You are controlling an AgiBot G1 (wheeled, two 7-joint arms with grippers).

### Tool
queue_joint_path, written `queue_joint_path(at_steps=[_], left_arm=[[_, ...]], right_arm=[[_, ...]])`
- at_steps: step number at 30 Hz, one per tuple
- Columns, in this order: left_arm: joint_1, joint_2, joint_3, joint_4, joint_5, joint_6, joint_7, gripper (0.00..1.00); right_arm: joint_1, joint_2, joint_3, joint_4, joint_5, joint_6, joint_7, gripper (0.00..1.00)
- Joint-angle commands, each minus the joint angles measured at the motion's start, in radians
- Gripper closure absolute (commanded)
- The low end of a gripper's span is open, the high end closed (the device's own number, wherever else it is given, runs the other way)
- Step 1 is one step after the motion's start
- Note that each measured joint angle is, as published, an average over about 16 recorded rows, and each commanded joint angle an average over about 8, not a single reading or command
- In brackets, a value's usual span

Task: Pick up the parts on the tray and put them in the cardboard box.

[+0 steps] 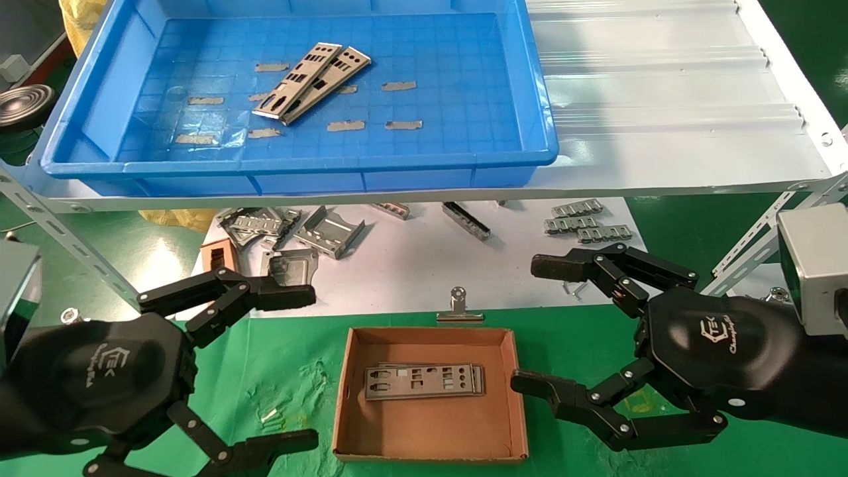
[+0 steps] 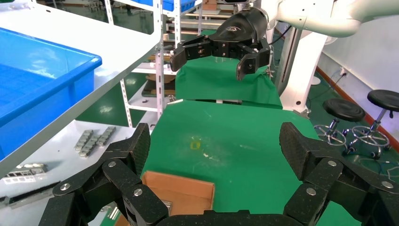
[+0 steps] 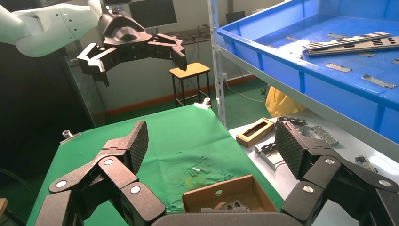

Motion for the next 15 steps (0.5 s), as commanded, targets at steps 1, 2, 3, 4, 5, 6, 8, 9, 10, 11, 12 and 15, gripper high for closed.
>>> queue_joint_path(at_steps=[1,2,3,4,5,6,8,9,10,11,12,15], left_arm=[[0.000,0.000,0.000,0.000,0.000,0.000,0.000,0.00],[0.000,0.000,0.000,0.000,0.000,0.000,0.000,0.00],[0.000,0.000,0.000,0.000,0.000,0.000,0.000,0.00],[0.000,0.000,0.000,0.000,0.000,0.000,0.000,0.00],[0.000,0.000,0.000,0.000,0.000,0.000,0.000,0.00],[0.000,0.000,0.000,0.000,0.000,0.000,0.000,0.00],[0.000,0.000,0.000,0.000,0.000,0.000,0.000,0.00],[0.000,0.000,0.000,0.000,0.000,0.000,0.000,0.00],[0.000,0.000,0.000,0.000,0.000,0.000,0.000,0.00],[0.000,0.000,0.000,0.000,0.000,0.000,0.000,0.00],[0.000,0.000,0.000,0.000,0.000,0.000,0.000,0.00],[0.000,0.000,0.000,0.000,0.000,0.000,0.000,0.00]], right_arm=[[0.000,0.000,0.000,0.000,0.000,0.000,0.000,0.00],[0.000,0.000,0.000,0.000,0.000,0.000,0.000,0.00],[0.000,0.000,0.000,0.000,0.000,0.000,0.000,0.00],[0.000,0.000,0.000,0.000,0.000,0.000,0.000,0.00],[0.000,0.000,0.000,0.000,0.000,0.000,0.000,0.00],[0.000,0.000,0.000,0.000,0.000,0.000,0.000,0.00],[0.000,0.000,0.000,0.000,0.000,0.000,0.000,0.00],[0.000,0.000,0.000,0.000,0.000,0.000,0.000,0.00],[0.000,0.000,0.000,0.000,0.000,0.000,0.000,0.00],[0.000,0.000,0.000,0.000,0.000,0.000,0.000,0.00],[0.000,0.000,0.000,0.000,0.000,0.000,0.000,0.00],[0.000,0.000,0.000,0.000,0.000,0.000,0.000,0.00]])
